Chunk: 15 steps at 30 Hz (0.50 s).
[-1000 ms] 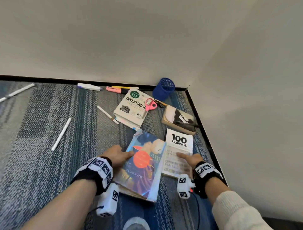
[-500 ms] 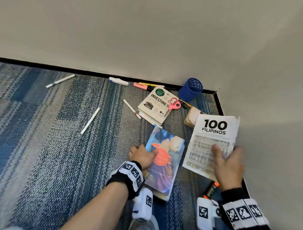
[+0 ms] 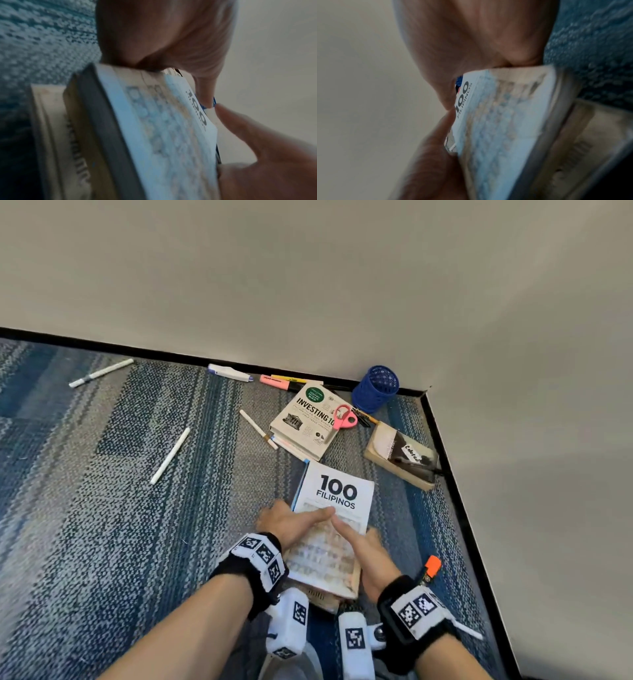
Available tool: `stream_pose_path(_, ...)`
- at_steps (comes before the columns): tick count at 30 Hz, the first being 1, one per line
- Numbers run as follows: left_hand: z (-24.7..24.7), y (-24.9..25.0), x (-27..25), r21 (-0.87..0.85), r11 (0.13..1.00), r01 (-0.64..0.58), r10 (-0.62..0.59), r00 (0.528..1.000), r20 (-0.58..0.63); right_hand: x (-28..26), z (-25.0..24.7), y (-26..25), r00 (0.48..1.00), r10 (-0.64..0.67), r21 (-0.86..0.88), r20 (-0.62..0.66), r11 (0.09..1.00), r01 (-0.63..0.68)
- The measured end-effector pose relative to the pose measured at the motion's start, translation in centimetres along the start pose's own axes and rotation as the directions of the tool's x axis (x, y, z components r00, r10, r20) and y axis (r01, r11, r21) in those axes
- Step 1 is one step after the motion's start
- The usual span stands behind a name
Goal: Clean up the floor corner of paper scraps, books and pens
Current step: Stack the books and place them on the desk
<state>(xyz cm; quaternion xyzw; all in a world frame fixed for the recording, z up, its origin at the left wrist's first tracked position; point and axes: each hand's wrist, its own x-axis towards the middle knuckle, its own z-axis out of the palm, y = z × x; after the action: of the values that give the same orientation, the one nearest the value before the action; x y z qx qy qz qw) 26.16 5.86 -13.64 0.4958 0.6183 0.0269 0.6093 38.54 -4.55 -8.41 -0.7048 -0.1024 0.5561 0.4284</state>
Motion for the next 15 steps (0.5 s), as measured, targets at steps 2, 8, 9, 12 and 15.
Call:
stream_pose_path(2,0.2,-0.4,1.1,-0.158,0.987,0.026,-0.027,1.0,-0.007,-0.4,0.5,-1.3,0.997,0.074,0.112,0.037,0.991,-0.077)
stream_pose_path(8,-1.5,0.2,-1.0,-0.366,0.928,0.077,0.006,0.975,0.22,-0.4,0.6,-2.4,0.934,0.181,0.238,0.307,0.936,-0.259)
stream_pose_path(9,-2.0,0.4,-1.7,-0.403,0.912,0.073,0.031,0.969,0.246,-0.4,0.7,-2.4,0.934,0.157,0.233,0.322,0.943,-0.239)
stream_pose_path(12,-3.9,0.9,-3.8,-0.508,0.86,-0.054,0.163,0.971,0.173,0.4,0.4,-2.4,0.94,-0.031,0.192,0.341,0.981,-0.037)
stream_pose_path(15,-6.4,2.3,-5.8,-0.539,0.798,-0.269,0.35,0.935,0.052,1.2,0.6,-4.0,0.904,-0.234,0.188,0.359,0.966,0.175)
